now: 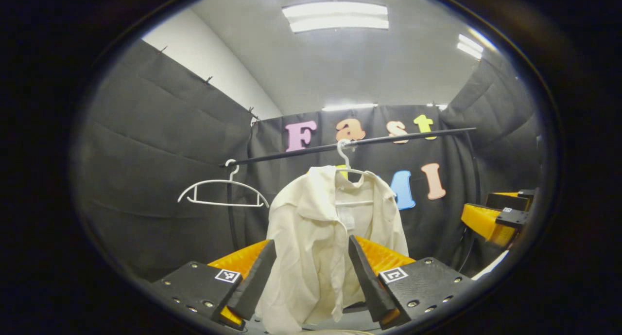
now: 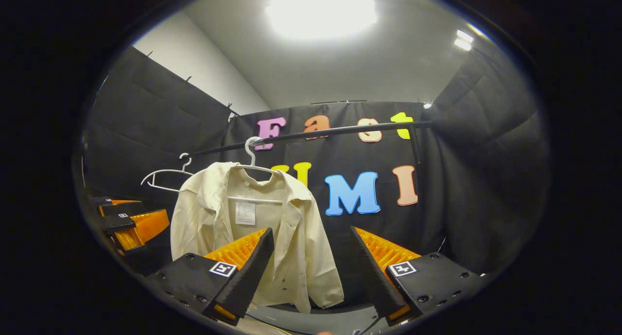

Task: Grasp the clothes on the hanger with both hands and then place them into the laundry hamper below.

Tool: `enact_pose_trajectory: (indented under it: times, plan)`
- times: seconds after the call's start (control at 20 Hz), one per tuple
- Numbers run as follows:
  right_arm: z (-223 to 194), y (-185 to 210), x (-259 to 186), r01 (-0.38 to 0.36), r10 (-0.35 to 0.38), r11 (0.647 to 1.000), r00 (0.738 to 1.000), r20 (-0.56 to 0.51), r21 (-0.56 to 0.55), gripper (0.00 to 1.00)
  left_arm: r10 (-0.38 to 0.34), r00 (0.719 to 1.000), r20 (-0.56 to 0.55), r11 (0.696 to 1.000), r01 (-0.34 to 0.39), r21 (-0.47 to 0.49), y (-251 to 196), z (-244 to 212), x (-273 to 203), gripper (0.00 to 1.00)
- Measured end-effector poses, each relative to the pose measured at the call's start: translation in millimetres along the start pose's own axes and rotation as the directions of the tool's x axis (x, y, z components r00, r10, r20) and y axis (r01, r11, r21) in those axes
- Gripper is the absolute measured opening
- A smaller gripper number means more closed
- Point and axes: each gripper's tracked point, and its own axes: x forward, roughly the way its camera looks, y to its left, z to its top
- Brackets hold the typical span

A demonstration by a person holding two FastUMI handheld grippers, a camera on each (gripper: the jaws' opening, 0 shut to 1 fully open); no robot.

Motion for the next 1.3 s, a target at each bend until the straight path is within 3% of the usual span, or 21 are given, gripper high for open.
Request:
enact_pose_trajectory:
  times: [0.8,1.3]
  plan:
    - [-20,10,140,-0.148,0.145,0.985,0.989,0.03,0.092,0.98,0.072,0.996,-0.047,0.996,-0.07,0.051,-43,-36,113,0.88]
    - [-47,44,213,-0.231,0.234,0.967,0.972,-0.009,0.109,0.98,0.148,0.989,-0.025,0.987,-0.146,0.074,-45,-47,170,0.87]
